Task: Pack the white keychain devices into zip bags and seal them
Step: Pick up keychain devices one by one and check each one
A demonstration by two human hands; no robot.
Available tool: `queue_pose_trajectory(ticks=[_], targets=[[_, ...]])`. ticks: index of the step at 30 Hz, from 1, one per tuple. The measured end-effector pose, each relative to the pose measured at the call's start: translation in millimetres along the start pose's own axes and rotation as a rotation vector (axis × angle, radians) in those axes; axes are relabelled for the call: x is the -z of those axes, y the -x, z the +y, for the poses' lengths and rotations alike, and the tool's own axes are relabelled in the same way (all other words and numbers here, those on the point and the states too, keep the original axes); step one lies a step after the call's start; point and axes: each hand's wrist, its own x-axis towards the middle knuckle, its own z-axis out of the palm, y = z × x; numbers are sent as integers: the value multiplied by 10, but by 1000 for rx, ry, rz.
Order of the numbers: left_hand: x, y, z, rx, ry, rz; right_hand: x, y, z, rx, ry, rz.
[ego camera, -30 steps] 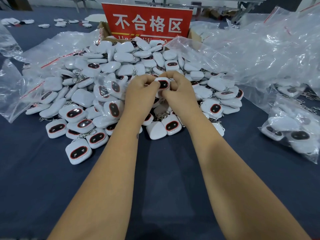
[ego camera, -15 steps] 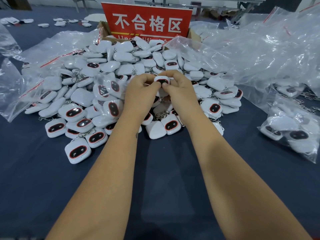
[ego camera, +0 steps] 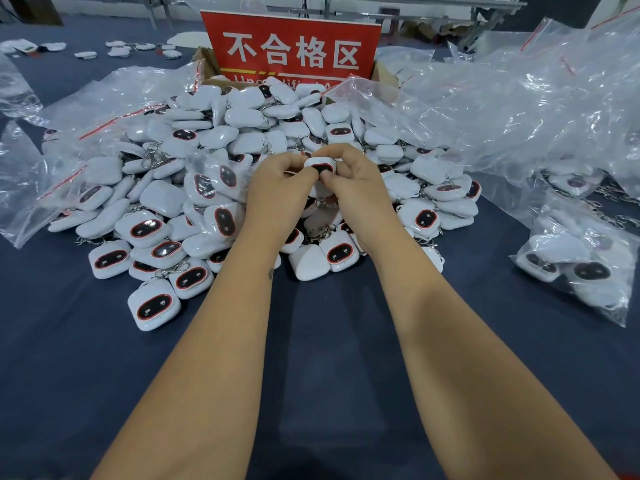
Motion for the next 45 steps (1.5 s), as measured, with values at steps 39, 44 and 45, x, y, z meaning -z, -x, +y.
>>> queue_pose_trajectory(ticks=[39, 44, 45], targets=[[29, -24, 47, -67, 76, 171, 50, -34, -123, -61, -852, 89], [35, -22, 74, -72, 160, 169, -40, -8, -141, -87, -867, 24], [34, -19, 82, -74, 173, 175, -41, -8, -141, -92, -856, 25]])
